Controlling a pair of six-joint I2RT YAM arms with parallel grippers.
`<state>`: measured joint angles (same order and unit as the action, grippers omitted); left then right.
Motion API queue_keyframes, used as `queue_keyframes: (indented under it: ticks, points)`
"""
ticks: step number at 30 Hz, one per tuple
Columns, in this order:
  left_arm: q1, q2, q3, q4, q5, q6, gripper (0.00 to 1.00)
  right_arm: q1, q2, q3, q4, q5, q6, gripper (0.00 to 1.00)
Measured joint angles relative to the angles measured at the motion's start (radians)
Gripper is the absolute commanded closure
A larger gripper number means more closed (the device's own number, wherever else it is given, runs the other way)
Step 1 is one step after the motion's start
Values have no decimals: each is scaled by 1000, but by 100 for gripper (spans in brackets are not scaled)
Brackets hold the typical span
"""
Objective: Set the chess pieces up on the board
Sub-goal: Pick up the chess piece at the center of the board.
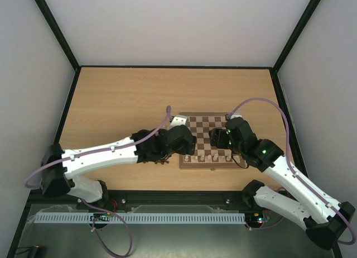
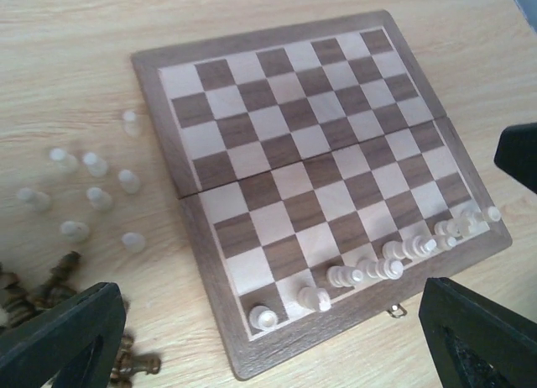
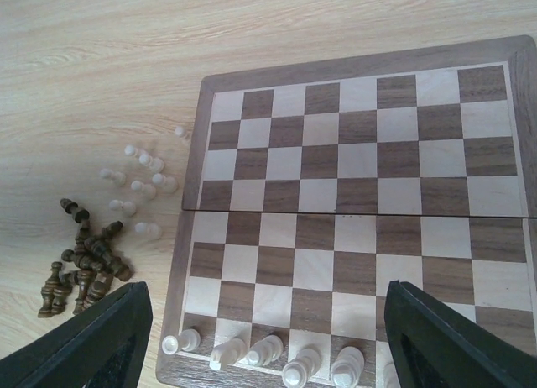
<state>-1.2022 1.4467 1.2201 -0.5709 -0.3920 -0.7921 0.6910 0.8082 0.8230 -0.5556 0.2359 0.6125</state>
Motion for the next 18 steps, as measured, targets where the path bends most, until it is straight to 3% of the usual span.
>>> queue_keyframes:
  ticks: [7,13,18]
  points:
    - [51,-161,-98,0,-52,14,1,0,79,-2,14,-33,2,29]
    - [204,-362,-222,2,-59,50,1,0,163,-15,44,-81,8,55]
    - [361,-499,-308,9,-17,107,1,0,196,-15,60,-105,13,53]
